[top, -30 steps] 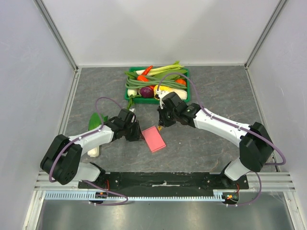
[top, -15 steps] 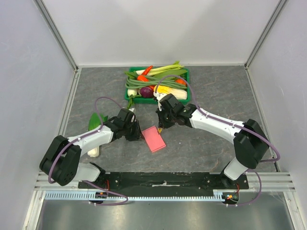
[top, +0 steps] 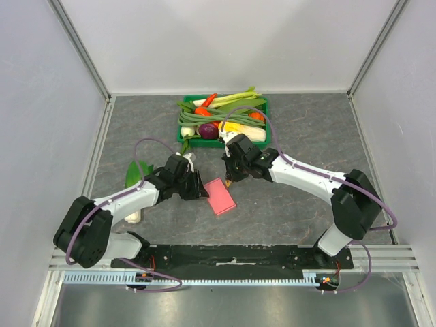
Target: Unpack the express box
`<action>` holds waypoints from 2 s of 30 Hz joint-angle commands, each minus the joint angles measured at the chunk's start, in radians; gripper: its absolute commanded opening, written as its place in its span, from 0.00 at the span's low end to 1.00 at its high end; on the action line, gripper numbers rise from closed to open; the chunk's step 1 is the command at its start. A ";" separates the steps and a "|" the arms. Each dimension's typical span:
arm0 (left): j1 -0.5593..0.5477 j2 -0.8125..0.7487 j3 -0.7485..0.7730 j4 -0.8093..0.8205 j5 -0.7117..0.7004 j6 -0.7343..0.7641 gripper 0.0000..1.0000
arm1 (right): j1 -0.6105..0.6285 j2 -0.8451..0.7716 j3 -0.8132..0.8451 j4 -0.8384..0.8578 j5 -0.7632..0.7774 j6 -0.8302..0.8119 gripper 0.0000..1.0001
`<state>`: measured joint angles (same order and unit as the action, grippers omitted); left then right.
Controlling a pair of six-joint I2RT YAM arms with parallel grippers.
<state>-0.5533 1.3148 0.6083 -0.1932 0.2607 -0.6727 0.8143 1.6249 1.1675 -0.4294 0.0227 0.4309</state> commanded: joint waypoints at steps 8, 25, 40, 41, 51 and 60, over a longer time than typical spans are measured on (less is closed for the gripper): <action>-0.005 -0.051 -0.019 0.081 0.083 0.024 0.43 | 0.002 0.044 -0.045 0.011 0.059 0.008 0.00; -0.005 -0.128 -0.051 0.026 -0.043 -0.013 0.52 | -0.004 0.047 -0.069 -0.012 0.106 0.039 0.00; -0.005 0.092 -0.001 0.169 0.100 -0.068 0.37 | -0.006 0.056 -0.075 0.007 0.080 0.028 0.00; -0.005 0.090 0.004 0.176 0.110 -0.070 0.36 | -0.006 0.055 -0.077 0.008 0.080 0.028 0.00; -0.007 0.002 -0.004 0.285 0.209 -0.068 0.34 | -0.006 0.055 -0.075 0.014 0.051 0.026 0.00; -0.007 0.030 0.018 0.297 0.213 -0.067 0.35 | -0.006 0.055 -0.075 0.023 0.033 0.029 0.00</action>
<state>-0.5522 1.3285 0.5903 0.0471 0.4480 -0.7197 0.8009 1.6379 1.1320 -0.3431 0.0845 0.4690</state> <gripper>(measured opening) 0.347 0.128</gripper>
